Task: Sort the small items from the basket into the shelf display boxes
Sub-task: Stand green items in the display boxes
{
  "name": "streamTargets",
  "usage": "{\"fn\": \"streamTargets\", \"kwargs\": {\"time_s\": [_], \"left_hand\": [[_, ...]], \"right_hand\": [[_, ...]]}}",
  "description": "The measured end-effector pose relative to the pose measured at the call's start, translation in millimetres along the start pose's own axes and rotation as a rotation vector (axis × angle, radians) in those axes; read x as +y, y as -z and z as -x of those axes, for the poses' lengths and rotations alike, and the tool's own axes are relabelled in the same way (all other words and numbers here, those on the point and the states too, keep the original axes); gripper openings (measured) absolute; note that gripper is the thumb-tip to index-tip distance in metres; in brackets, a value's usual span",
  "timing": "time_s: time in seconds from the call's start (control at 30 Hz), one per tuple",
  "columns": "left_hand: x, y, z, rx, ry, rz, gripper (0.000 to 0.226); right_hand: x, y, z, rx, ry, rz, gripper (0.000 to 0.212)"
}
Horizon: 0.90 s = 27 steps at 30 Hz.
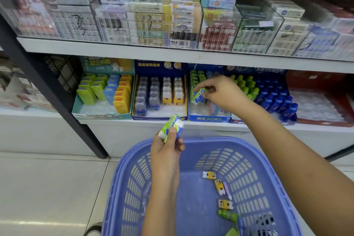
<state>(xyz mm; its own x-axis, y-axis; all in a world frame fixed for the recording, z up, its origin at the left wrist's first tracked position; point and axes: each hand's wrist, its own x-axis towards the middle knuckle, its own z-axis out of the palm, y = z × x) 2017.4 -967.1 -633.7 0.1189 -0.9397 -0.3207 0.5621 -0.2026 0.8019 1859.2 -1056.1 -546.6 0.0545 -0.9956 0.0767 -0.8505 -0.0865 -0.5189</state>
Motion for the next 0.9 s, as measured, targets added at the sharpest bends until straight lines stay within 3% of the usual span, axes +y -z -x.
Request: {"fn": "streamTargets", "kwargs": {"time_s": [0.1,0.3,0.57,0.73,0.8,0.9], "left_hand": [[-0.7,0.5,-0.3,0.016,-0.003,0.013,0.013],[-3.6,3.9,-2.7,0.004,-0.053,-0.071,0.013],[-4.5,5.3,-1.6,0.006,-0.076,-0.112,0.017],[-1.1,3.4,3.2,0.014,-0.035,-0.112,0.022],[0.3,1.6,5.9,0.031,-0.016,-0.059,0.019],[1.3,-1.0,8.6,0.043,-0.035,-0.006,0.017]], "right_hand": [[1.1,-8.4,-2.5,-0.002,0.056,0.096,0.026],[6.6,-12.8,-13.1,0.063,0.003,0.017,0.019],[8.9,-21.4,-16.1,-0.004,-0.011,0.074,0.02],[-3.3,-20.6,-23.7,-0.114,0.009,0.263,0.028],[-8.6,-17.7,-16.3,-0.081,0.042,0.311,0.035],[-14.2,-15.1,15.7,0.087,-0.006,0.041,0.032]]}}
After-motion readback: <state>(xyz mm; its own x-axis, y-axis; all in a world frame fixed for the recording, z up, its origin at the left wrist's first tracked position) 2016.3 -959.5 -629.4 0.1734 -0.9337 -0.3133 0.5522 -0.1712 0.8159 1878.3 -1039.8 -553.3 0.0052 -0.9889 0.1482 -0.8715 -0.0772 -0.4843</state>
